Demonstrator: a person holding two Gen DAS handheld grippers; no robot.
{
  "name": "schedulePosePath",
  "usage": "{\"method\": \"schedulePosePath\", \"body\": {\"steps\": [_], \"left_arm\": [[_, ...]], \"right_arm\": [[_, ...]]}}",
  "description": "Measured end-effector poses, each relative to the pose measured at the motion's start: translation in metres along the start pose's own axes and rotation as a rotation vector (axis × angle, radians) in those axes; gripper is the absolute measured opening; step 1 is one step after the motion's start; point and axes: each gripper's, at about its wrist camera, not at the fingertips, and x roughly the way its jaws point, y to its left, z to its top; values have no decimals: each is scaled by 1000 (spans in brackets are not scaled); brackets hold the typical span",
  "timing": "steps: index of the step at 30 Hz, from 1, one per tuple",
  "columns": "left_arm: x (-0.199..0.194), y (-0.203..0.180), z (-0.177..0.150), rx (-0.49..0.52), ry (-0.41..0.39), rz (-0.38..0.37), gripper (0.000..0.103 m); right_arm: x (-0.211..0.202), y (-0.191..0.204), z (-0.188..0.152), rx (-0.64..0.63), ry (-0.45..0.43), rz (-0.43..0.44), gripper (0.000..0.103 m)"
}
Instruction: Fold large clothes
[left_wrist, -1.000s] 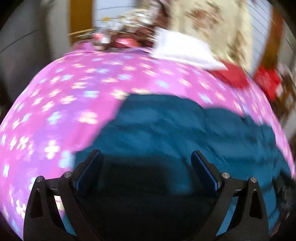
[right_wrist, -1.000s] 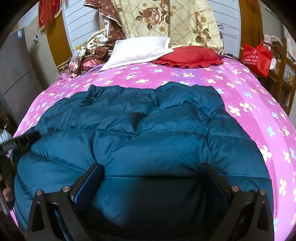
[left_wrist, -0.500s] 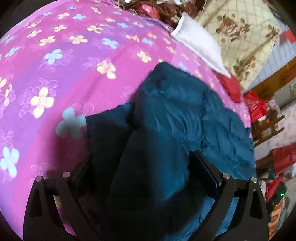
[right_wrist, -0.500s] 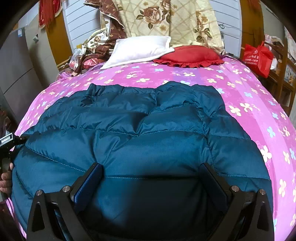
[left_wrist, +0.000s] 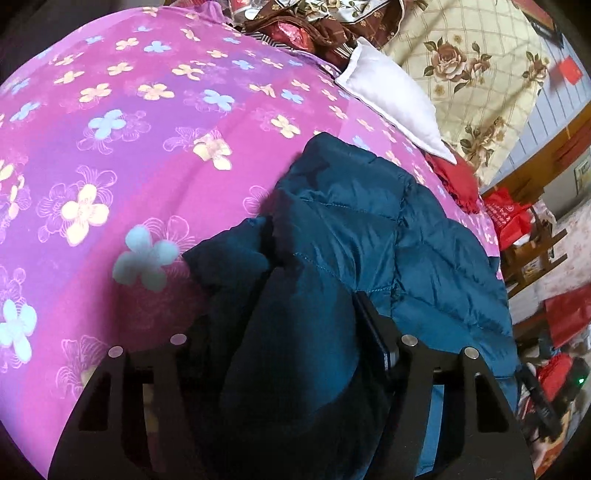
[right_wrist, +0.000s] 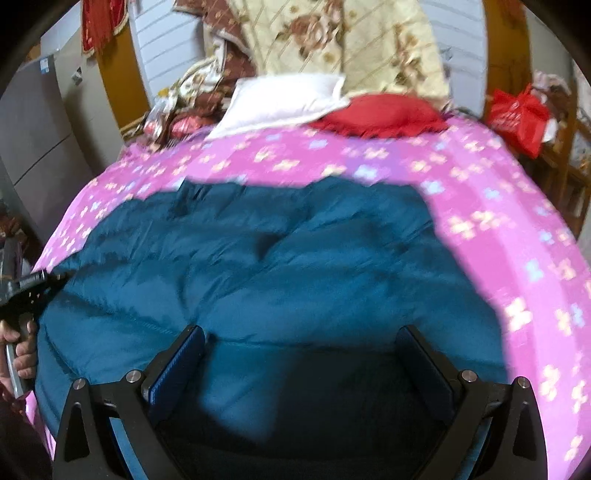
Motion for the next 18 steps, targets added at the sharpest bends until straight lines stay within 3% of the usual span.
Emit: {"method": "schedulePosePath", "body": {"steps": [2, 5, 7, 13, 16, 17, 18], "left_arm": [[0, 0, 0, -1, -3, 1, 67], [1, -1, -1, 11, -7, 12, 70], [1, -2, -2, 21, -10, 23, 73], [-2, -2, 0, 23, 25, 56, 81], [-2, -1, -1, 39, 37, 43, 83], [-2, 0, 0, 44, 42, 30, 84], [-2, 0, -1, 50, 45, 21, 85]], "right_arm": [[-3, -25, 1, 11, -3, -59, 103], [15, -64, -5, 42, 97, -2, 103], [22, -89, -12, 78, 109, -6, 103], [48, -136, -27, 288, 197, 281, 103], [50, -140, -31, 305, 183, 404, 103], [51, -138, -33, 295, 190, 496, 103], [51, -136, -34, 279, 190, 535, 103]]}}
